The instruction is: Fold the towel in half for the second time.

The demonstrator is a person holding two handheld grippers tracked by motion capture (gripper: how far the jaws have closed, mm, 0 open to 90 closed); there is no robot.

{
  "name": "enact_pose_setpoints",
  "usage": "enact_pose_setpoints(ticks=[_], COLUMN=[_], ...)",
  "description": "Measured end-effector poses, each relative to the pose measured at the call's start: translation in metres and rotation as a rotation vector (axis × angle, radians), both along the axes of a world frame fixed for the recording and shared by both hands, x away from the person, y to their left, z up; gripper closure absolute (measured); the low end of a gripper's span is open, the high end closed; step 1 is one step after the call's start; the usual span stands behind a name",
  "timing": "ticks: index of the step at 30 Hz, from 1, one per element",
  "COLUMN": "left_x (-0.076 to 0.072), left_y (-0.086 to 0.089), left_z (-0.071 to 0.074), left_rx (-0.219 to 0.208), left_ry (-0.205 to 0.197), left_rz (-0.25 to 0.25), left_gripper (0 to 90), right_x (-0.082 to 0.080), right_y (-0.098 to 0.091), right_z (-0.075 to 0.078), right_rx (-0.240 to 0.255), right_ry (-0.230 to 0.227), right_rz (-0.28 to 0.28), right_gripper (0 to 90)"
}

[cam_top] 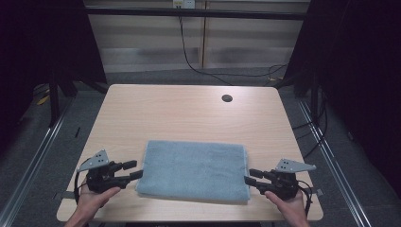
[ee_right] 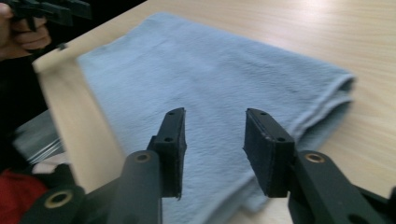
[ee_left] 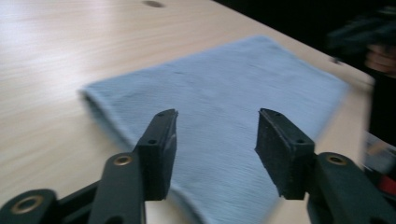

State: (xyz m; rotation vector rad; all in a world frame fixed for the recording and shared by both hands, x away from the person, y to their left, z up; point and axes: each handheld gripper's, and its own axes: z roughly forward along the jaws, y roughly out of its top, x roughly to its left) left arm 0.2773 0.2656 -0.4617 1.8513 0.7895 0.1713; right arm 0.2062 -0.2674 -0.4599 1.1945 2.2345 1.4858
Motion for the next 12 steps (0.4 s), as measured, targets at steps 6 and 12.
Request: enact_pose_setpoints(ticks=[6, 12], left_x=[0.019, 0.019], left_y=[0.012, 0.018], left_z=[-0.014, -0.02], left_rx=[0.076, 0.081], left_ry=[0.014, 0.04], left_rz=[0.127, 0.164], left_gripper=[36.1, 25.9], right_x=[0.009, 0.013], right_y=[-0.017, -0.03], right_z=[-0.004, -0.014], right_rx=[-0.043, -0.097], right_ry=[-0.022, -0.011], right_rz=[-0.147, -0.253], right_gripper=[46.9, 35.5])
